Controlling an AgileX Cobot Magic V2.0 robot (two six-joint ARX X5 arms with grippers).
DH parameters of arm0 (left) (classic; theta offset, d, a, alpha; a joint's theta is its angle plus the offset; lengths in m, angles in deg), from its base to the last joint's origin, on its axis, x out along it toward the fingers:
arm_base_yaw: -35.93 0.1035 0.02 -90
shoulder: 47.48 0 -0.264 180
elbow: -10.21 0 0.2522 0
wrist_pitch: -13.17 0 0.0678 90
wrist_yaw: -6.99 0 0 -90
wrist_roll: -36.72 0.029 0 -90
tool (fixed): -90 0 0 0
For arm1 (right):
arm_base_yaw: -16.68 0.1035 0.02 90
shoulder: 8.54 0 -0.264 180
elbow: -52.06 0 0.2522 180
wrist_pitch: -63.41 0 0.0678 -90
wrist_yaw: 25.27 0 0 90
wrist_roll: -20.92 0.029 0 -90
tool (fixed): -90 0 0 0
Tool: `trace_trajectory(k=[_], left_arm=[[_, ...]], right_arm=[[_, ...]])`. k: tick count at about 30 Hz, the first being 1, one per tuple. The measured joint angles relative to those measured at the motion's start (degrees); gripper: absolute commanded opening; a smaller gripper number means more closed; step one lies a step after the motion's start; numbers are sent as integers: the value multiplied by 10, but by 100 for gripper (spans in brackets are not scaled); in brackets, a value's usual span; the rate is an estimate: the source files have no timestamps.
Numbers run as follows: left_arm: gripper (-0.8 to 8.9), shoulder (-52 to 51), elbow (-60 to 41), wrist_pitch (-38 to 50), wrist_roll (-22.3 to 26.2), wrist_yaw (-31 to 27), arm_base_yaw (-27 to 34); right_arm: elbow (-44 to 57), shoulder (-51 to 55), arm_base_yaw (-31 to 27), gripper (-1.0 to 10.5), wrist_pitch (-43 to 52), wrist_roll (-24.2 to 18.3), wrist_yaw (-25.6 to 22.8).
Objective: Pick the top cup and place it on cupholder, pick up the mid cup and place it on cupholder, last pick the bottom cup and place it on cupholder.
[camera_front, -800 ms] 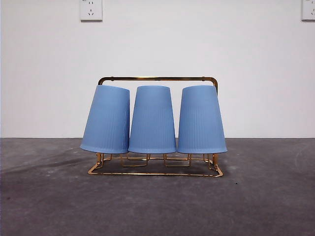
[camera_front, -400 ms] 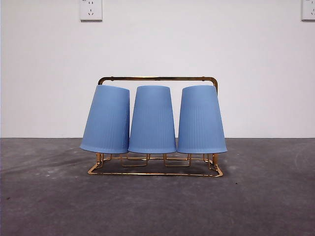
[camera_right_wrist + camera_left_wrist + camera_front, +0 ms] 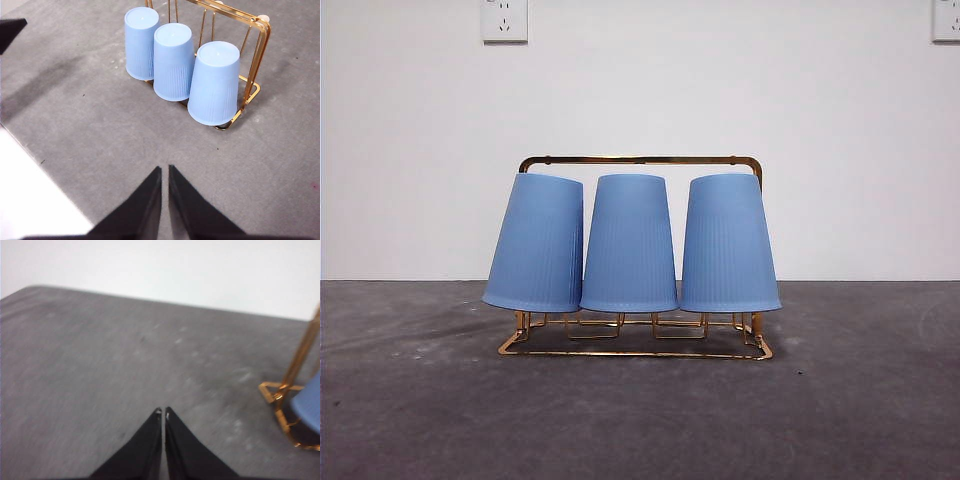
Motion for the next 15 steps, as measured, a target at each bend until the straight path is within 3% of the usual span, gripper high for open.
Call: trace_trajectory(k=[15], left_arm=[[6,1,-14,4,23,3,1]], right_arm=[[0,0,0,19,0,0,0]])
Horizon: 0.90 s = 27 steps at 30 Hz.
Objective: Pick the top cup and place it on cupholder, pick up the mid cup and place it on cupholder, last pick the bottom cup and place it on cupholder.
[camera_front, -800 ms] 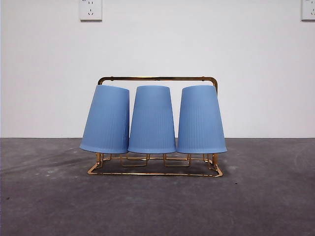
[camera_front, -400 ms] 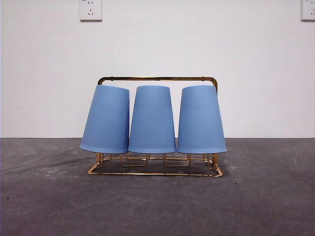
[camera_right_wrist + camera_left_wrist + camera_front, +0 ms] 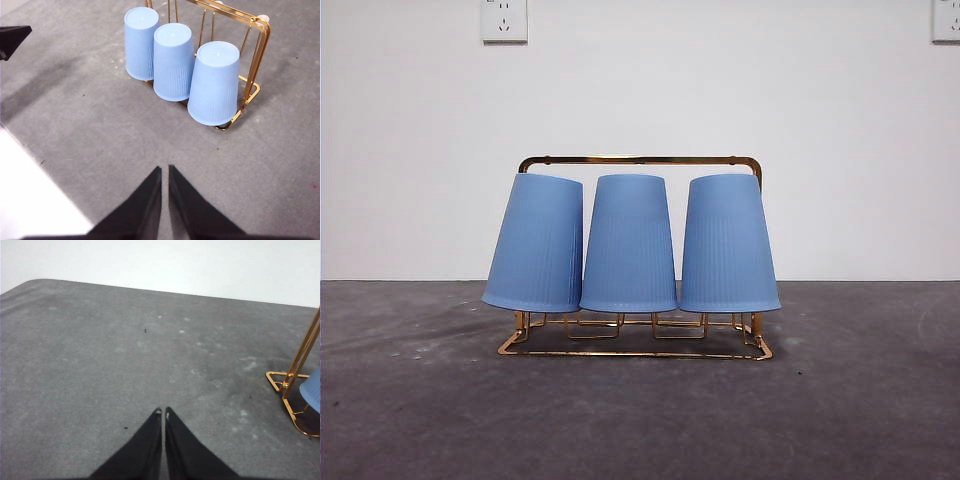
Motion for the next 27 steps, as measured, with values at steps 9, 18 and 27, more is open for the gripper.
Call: trace_trajectory(k=[9,18,27], left_arm=[[6,0,0,1,9,26,-4],[6,0,0,1,11,26,-4],[6,0,0,1,12,26,-4]], right_arm=[[0,0,0,19,0,0,0],[0,0,0,19,0,0,0],[0,0,0,19,0,0,0]])
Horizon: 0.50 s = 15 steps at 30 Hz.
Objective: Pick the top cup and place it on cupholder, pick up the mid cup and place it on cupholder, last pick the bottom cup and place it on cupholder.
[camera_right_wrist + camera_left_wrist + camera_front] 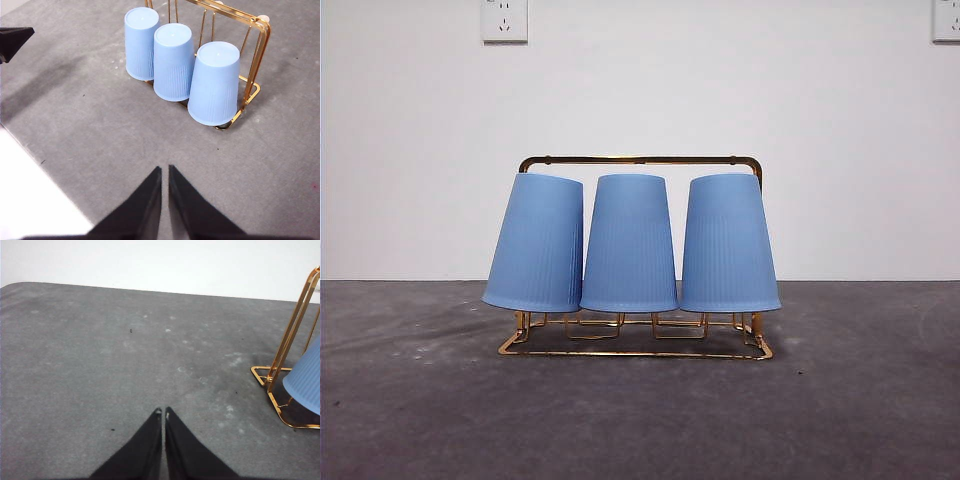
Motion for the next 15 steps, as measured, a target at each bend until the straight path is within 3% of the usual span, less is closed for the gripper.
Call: trace_trajectory(k=[6,11,15], left_arm=[[6,0,0,0,0,0,0],[6,0,0,0,0,0,0],[6,0,0,0,0,0,0]], right_arm=[[9,11,-28,19,18,-2,-29],[92,66,-174,19,163,-5,-23],[205,130,-302,19,310,-13,21]])
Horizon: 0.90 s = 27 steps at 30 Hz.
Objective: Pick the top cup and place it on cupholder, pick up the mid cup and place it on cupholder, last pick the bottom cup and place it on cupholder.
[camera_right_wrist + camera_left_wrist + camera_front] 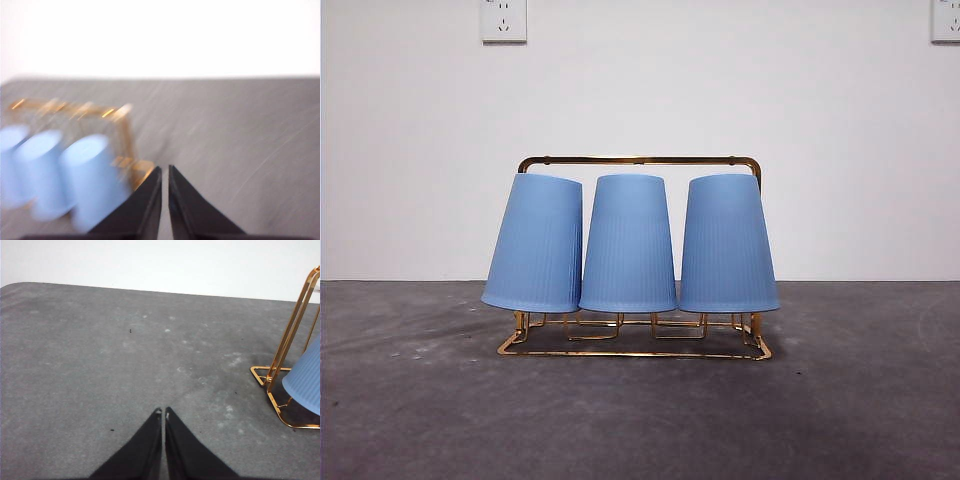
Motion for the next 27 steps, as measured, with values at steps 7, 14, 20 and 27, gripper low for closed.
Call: trace_trajectory(k=[7,14,20,27], left_arm=[[5,0,0,0,0,0,0],[6,0,0,0,0,0,0],[6,0,0,0,0,0,0],[6,0,0,0,0,0,0]], right_arm=[[178,113,-137,19,148,-64,24],[262,163,-172,19,154,-87,42],[307,176,-172,19,143,-92,42],[307,178,-172,19,129,-93,37]])
